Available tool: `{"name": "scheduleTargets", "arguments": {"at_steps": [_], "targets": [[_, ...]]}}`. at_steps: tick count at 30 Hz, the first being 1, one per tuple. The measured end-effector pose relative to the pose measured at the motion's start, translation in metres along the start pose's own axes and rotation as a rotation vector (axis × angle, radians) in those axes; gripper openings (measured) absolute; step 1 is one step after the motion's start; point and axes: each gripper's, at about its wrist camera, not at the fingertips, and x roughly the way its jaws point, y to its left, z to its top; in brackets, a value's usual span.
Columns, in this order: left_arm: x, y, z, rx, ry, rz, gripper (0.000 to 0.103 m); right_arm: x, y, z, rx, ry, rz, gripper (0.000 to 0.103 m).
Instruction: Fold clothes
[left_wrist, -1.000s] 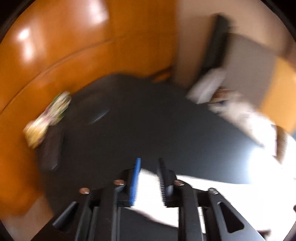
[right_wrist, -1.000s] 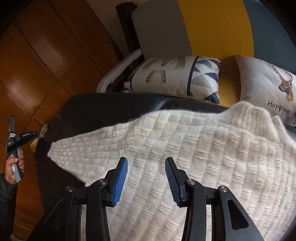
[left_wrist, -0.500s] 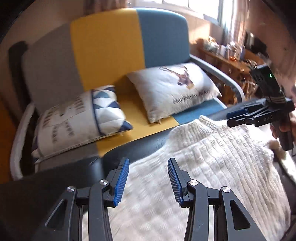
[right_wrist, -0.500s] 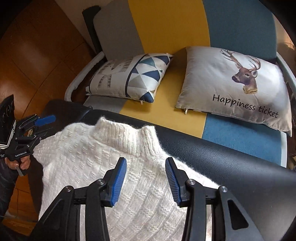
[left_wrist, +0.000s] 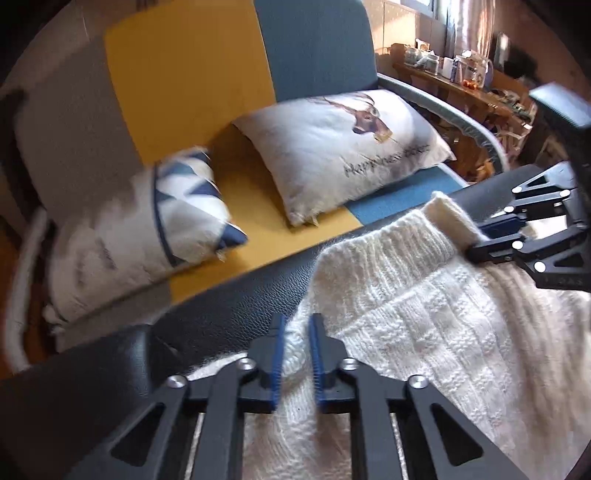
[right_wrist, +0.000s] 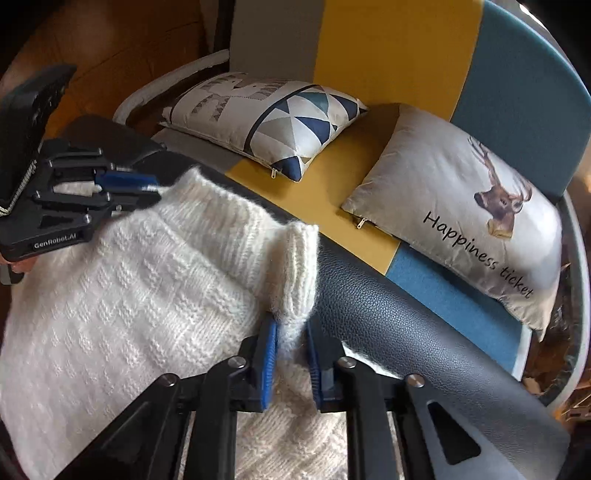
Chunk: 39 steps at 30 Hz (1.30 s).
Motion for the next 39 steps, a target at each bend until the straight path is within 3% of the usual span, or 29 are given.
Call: {"name": "scheduleTargets", "arguments": {"at_steps": [2, 4, 9, 12, 14, 17, 20, 22, 26, 27, 30, 35, 37, 39], "targets": [[-0.003, -0.009, -0.001, 0.001, -0.034, 0.07, 0.008, 0.001, 0.007, -0.001, -0.055, -0.01, -0.132, 0.013], [0.005, -0.01, 0.002, -0.039, -0.025, 0.1, 0.008, 0.011, -0.005, -0.003, 0.03, 0.006, -0.123, 0.013], [0.01, -0.005, 0.005, -0.113, -0.026, 0.14, 0.012, 0.007, -0.011, -0.007, 0.086, -0.018, -0.132, 0.015], [-0.009, 0.013, 0.003, -0.238, -0.044, 0.114, 0.013, -0.009, -0.024, -0.007, 0.177, -0.033, -0.078, 0.024], [-0.031, 0.02, -0.005, -0.304, -0.081, 0.102, 0.019, -0.028, -0.028, -0.013, 0.235, -0.1, -0.03, 0.024], [-0.061, 0.02, -0.032, -0.378, -0.108, 0.041, 0.024, -0.053, -0.016, -0.028, 0.262, -0.14, 0.085, 0.026], [-0.085, 0.015, -0.069, -0.441, -0.097, 0.014, 0.024, -0.069, 0.004, -0.051, 0.259, -0.122, 0.105, 0.026], [-0.097, 0.011, -0.097, -0.481, -0.088, 0.019, 0.024, -0.064, 0.014, -0.071, 0.281, -0.082, 0.092, 0.026], [-0.097, 0.01, -0.144, -0.509, -0.02, 0.099, 0.025, -0.057, 0.033, -0.112, 0.328, -0.018, 0.067, 0.026], [-0.094, 0.011, -0.152, -0.509, -0.012, 0.109, 0.025, -0.063, 0.032, -0.12, 0.357, -0.067, 0.065, 0.026], [-0.099, 0.01, -0.161, -0.516, -0.013, 0.12, 0.027, -0.082, 0.021, -0.148, 0.531, -0.105, 0.121, 0.026], [-0.127, -0.01, -0.161, -0.578, -0.011, 0.031, 0.029, -0.152, 0.017, -0.239, 0.806, -0.253, 0.275, 0.027], [-0.142, -0.033, -0.163, -0.562, -0.024, -0.02, 0.039, -0.184, 0.017, -0.288, 0.916, -0.289, 0.293, 0.029], [-0.154, -0.061, -0.166, -0.529, -0.025, -0.069, 0.041, -0.217, 0.013, -0.348, 1.058, -0.326, 0.277, 0.03]]}}
